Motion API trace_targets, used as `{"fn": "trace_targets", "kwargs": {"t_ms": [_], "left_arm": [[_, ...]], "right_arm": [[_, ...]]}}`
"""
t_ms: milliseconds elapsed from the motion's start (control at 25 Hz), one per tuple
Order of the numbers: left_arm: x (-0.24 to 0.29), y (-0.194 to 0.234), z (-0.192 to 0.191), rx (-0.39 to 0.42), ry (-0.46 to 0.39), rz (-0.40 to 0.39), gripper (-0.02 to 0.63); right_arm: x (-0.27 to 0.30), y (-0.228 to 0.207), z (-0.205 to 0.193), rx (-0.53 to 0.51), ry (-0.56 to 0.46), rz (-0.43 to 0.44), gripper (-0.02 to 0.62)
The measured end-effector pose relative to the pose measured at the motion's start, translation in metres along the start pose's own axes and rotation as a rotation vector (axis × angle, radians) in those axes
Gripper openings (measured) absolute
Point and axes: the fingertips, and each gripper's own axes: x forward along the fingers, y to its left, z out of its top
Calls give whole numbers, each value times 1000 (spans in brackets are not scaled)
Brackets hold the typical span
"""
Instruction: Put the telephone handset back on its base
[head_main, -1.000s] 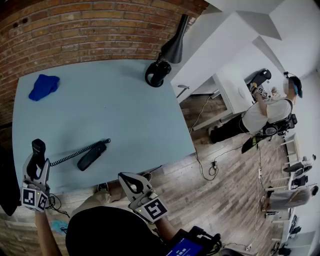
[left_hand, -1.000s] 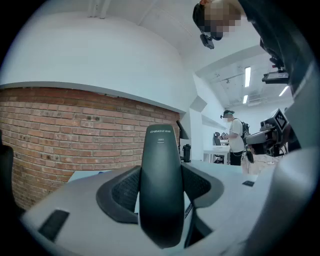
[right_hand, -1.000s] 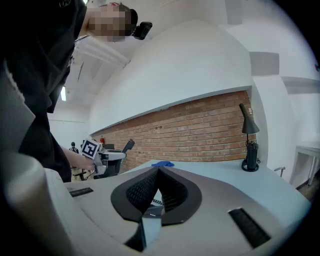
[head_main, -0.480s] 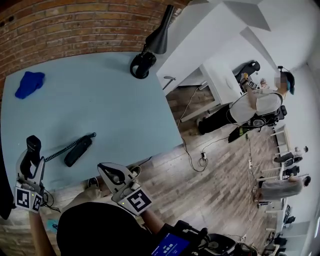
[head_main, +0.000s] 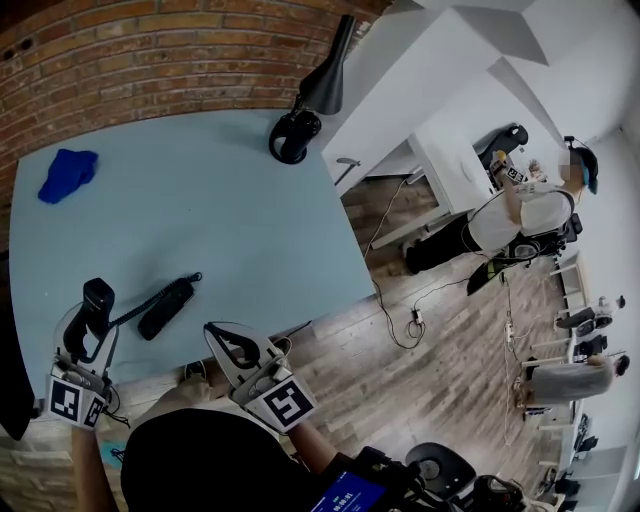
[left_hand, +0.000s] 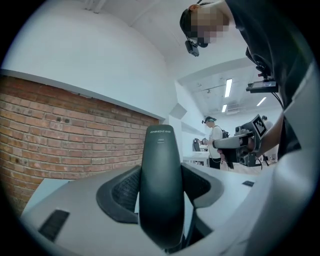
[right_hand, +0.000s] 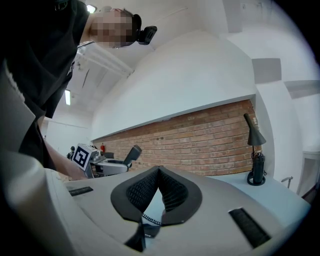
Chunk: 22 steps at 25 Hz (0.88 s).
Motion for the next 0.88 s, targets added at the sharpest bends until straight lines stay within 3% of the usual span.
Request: {"fn": "trace_targets", "kwargs": {"t_ms": [160,680,880], "left_arm": [[6,-2,-7,-1,19,-12,281],[24,-7,-89,-18,235,-64,279],[41,-11,-109,-43,275,-92,281]], "right_arm": [[0,-3,-4,14,1,-7,15],[-22,-18,-23,65,22,-78,15],[-32,-30,-26,88,28,-115,15]]}}
